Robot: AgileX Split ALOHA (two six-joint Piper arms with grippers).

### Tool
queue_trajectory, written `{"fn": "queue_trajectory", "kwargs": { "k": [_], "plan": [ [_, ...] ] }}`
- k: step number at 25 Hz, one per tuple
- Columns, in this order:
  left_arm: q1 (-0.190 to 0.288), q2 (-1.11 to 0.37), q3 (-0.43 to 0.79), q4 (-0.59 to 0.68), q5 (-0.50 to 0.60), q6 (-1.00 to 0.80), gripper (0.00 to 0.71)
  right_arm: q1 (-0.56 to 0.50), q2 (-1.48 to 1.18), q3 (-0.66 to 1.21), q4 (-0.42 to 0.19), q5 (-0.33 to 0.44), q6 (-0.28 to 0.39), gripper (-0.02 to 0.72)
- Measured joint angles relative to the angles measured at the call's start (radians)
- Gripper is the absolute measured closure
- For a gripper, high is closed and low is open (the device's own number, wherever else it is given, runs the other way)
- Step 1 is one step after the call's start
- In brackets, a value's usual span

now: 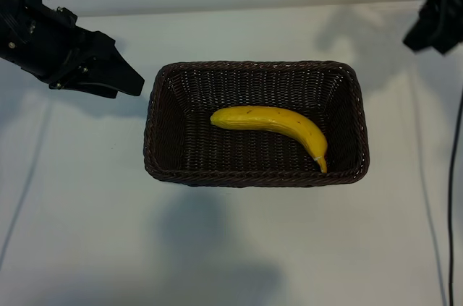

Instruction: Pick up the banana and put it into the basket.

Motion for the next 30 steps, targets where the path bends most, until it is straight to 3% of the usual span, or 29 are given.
{"fn": "queue_trajectory", "kwargs": {
  "k": [5, 30],
  "plan": [
    [0.0, 0.0, 0.0, -0.004, -0.001, 0.001, 0.184, 0.0, -0.012, 0.018, 0.06, -0.001, -0.004, 0.223],
    [0.0, 0.0, 0.0, -0.004, -0.014, 0.005, 0.184, 0.0, 0.06, 0.023, 0.129, -0.002, -0.013, 0.223]
  ]
}}
